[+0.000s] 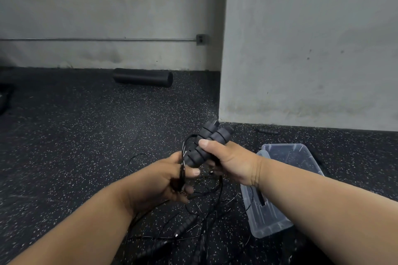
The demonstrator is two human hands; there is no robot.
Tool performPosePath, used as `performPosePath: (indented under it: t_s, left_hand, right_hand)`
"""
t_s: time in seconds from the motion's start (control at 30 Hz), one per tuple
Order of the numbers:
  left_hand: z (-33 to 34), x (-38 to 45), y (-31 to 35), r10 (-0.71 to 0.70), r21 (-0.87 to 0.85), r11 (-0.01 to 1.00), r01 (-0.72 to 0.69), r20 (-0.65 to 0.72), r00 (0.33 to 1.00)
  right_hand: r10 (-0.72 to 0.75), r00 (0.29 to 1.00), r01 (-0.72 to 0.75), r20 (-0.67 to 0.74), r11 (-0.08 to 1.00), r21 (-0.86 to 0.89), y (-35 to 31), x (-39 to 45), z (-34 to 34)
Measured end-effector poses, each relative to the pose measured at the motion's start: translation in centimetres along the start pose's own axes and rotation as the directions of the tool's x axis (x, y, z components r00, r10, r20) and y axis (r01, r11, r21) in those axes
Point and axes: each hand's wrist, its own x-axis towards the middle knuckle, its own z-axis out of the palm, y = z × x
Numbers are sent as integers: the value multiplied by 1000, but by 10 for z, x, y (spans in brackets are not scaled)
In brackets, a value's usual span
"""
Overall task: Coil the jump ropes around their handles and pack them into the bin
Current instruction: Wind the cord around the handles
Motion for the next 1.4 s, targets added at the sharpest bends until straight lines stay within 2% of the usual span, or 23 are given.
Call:
performPosePath:
  t_s: [0.07, 0.13, 0.2, 0.27, 0.33, 0.43, 0.5, 0.6, 0.73, 0.83, 0.93, 1.03, 1.07, 1.1, 1.13, 1.17, 1.2, 1.3, 1.4]
  left_hand:
    - [-7, -5, 3, -51, 6, 999, 51, 101, 994]
    - [-8, -8, 3, -69, 87, 994, 58, 126, 990]
    - [0, -7, 1, -38, 258, 966, 24, 48, 998]
    - [11, -4, 0, 5, 338, 941, 13, -51, 999]
    - [12, 0, -2, -2, 308, 950, 49, -151, 988]
    - [8, 1, -2, 3, 262, 963, 60, -233, 973]
    - [8, -2, 1, 39, 217, 976, 20, -264, 964]
    - [4, -6, 6, 107, 130, 989, -70, -306, 946]
    - [-12, -6, 11, 249, 163, 967, -194, -456, 855]
    - [-38, -1, 12, 281, 169, 960, -225, -617, 735]
    - [-66, 11, 7, 237, 123, 967, -222, -750, 618]
    - [-90, 27, -4, 124, -2, 980, -200, -779, 615]
    - [-95, 31, -8, 119, 58, 991, -117, -777, 619]
    - [-101, 34, -13, 140, 206, 978, 32, -760, 634]
    - [-103, 36, -18, 158, 388, 898, 209, -726, 669]
    - [-101, 38, -23, 159, 541, 765, 350, -685, 711]
    - [-97, 41, -29, 134, 636, 636, 437, -649, 749]
    - [-74, 54, -46, 65, 798, 374, 473, -531, 845]
    - [-49, 63, -61, 33, 910, 196, 366, -379, 925]
  right_hand:
    - [-27, 997, 32, 67, 997, -65, -4, -4, 0]
    - [-39, 994, 51, 100, 991, -123, -5, -7, 3]
    - [-59, 992, 80, 111, 978, -193, -4, -7, 7]
    - [-74, 994, 91, 84, 970, -226, -1, -6, 10]
    - [-75, 996, 82, 40, 974, -213, 0, -3, 8]
    - [-65, 996, 79, 58, 957, -278, 4, 1, -1]
    - [-38, 994, 71, 99, 933, -352, 7, 3, -6]
    - [53, 996, -13, 70, 878, -478, 15, 4, -14]
    - [155, 988, -141, -19, 833, -535, 35, 7, -22]
    - [230, 973, -182, -19, 717, -673, 43, 6, -26]
    - [235, 972, -129, 12, 576, -807, 40, 0, -26]
    - [211, 968, 29, 133, 436, -900, 26, -12, -16]
    - [174, 968, 103, 179, 375, -921, 21, -15, -12]
    - [115, 969, 173, 218, 315, -933, 15, -18, -7]
    - [31, 969, 229, 247, 279, -933, 9, -20, -4]
    - [-67, 964, 267, 259, 277, -923, 2, -22, -2]
    - [-162, 952, 298, 259, 300, -906, -6, -24, 1]
    - [-360, 920, 316, 153, 454, -833, -28, -29, 2]
    - [-446, 895, 315, -27, 672, -670, -46, -25, -3]
